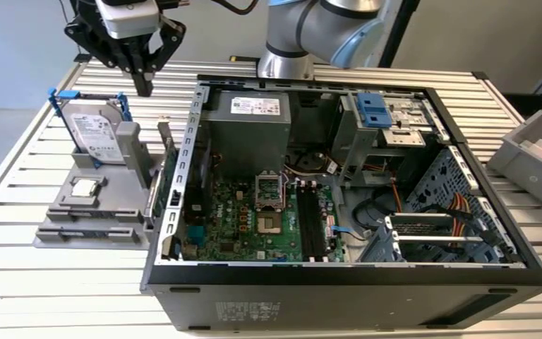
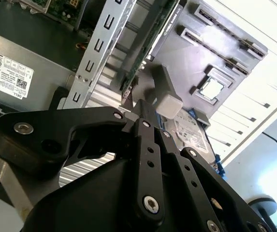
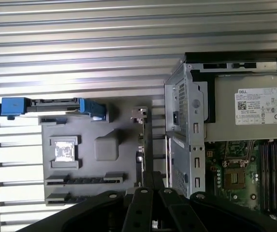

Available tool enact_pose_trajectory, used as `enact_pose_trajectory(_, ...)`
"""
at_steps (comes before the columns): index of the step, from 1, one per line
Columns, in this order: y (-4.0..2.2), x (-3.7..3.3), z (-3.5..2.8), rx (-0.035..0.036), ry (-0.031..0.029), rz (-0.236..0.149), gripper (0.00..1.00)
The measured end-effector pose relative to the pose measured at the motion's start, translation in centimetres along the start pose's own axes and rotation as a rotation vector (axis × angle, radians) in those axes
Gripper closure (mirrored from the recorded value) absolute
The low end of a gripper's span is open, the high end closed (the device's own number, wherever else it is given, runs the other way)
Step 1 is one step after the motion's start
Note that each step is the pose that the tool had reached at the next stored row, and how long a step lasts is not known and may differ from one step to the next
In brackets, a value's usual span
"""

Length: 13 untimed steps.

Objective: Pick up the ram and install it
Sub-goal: 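Reach for the ram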

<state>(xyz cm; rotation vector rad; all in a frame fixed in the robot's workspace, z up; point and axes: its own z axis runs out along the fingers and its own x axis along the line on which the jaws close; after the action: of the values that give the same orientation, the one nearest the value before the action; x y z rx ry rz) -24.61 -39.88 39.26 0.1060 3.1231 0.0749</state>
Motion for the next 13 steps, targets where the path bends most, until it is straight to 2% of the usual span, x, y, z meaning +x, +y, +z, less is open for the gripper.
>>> enact_pose_trajectory(13,-0.13,1.89,-0.03,0.0001,0.0018,-0.003,1.00)
